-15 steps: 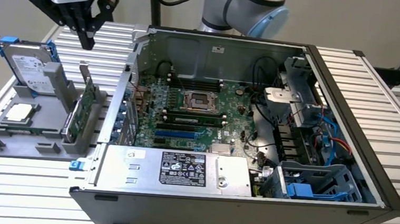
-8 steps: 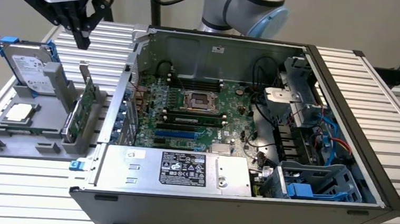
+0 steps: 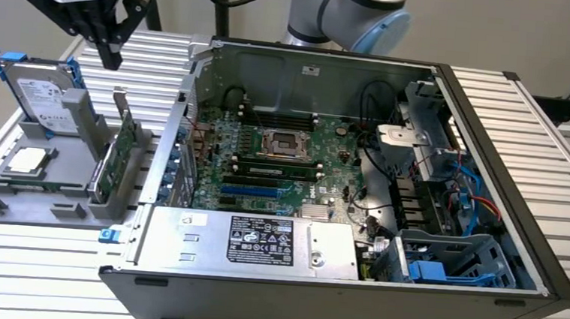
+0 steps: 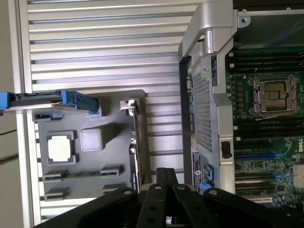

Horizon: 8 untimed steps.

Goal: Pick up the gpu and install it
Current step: 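Reach for the gpu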

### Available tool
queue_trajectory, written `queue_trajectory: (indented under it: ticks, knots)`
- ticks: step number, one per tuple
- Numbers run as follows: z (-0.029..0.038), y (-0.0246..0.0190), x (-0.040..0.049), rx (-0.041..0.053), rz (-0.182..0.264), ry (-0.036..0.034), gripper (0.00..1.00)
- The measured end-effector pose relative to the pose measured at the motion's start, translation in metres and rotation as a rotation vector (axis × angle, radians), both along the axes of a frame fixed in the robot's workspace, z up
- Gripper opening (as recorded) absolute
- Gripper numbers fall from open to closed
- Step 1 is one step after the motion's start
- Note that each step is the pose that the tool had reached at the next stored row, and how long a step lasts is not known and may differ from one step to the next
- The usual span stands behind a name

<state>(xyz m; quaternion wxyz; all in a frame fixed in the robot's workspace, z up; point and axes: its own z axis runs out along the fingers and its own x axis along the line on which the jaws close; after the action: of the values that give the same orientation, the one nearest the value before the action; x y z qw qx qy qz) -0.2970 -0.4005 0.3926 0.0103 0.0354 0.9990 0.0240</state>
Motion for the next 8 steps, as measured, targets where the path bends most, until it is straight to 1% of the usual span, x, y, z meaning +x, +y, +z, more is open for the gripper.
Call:
queue_trajectory:
  ticks: [8]
  knots:
    - [0.0000, -0.0001, -0.0075, 0.0000, 0.000, -0.0001, 0.00]
